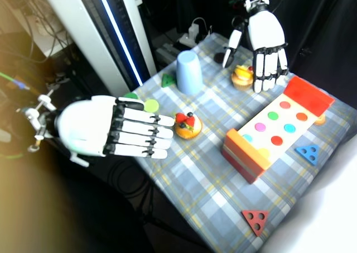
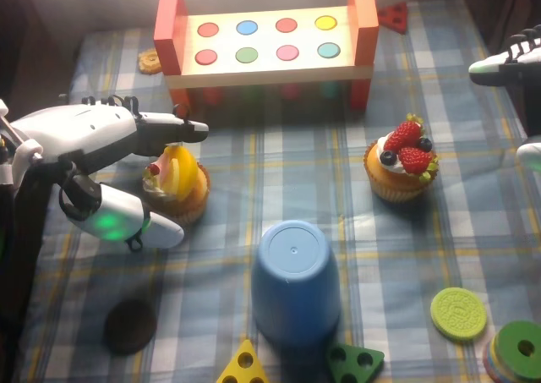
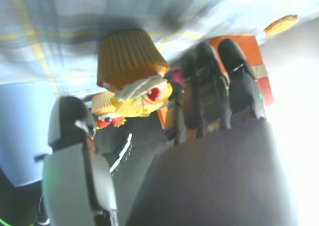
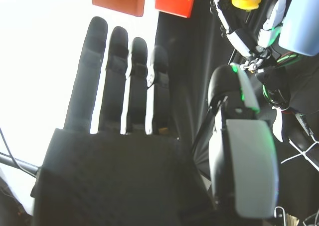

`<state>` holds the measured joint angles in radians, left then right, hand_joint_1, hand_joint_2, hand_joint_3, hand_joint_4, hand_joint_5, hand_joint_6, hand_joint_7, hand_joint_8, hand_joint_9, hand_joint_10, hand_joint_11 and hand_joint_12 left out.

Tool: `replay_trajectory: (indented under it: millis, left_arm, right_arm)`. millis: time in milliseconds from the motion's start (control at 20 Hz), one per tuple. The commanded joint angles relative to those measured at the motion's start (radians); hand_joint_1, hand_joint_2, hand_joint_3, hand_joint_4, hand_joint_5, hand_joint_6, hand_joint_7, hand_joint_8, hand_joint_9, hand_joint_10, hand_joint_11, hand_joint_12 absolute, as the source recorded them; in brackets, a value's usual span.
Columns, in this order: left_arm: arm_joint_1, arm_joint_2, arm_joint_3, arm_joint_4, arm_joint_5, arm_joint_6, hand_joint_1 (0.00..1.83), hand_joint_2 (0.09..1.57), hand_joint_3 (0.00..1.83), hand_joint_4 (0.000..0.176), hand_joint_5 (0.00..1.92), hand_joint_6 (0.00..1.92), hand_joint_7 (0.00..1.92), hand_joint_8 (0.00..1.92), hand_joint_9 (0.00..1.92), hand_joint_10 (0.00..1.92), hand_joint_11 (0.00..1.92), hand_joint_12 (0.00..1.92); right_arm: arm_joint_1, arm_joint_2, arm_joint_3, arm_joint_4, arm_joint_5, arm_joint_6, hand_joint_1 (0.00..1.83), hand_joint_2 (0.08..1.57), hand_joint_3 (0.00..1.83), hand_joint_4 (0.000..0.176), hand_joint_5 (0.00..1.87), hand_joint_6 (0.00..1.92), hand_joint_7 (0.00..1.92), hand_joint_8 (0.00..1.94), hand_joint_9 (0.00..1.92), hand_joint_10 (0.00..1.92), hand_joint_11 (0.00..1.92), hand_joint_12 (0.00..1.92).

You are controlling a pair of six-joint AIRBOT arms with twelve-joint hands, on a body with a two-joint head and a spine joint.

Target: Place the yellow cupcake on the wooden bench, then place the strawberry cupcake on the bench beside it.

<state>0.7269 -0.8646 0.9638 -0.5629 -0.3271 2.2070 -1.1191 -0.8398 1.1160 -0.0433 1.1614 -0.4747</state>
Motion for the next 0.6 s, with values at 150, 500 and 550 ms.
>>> replay_trajectory:
  millis: [150, 500, 550]
  left_arm:
    - [-0.017, -0.013, 0.008, -0.003, -0.099, 0.001, 0.92, 0.99, 0.00, 0.137, 0.39, 0.00, 0.72, 0.02, 0.64, 0.02, 0.00, 0.94]
    - [-0.031, -0.032, 0.012, -0.020, -0.139, -0.013, 0.94, 1.00, 0.00, 0.019, 0.83, 0.01, 1.08, 0.11, 0.97, 0.10, 0.07, 0.98]
    - [-0.032, -0.036, 0.012, -0.017, -0.147, -0.026, 1.01, 1.07, 0.00, 0.145, 0.99, 0.71, 1.16, 0.20, 1.04, 0.14, 0.08, 0.93]
  right_arm:
    - [0.010, 0.003, 0.003, 0.030, 0.115, 0.008, 0.62, 1.24, 0.00, 0.000, 0.58, 0.01, 0.66, 0.01, 0.59, 0.01, 0.52, 0.07]
    - [0.010, 0.003, 0.003, 0.031, 0.116, 0.011, 0.59, 1.25, 0.00, 0.000, 0.60, 0.01, 0.70, 0.01, 0.62, 0.01, 0.51, 0.06]
    - [0.010, 0.003, 0.003, 0.031, 0.116, 0.013, 0.59, 1.24, 0.00, 0.000, 0.62, 0.01, 0.71, 0.01, 0.63, 0.01, 0.53, 0.07]
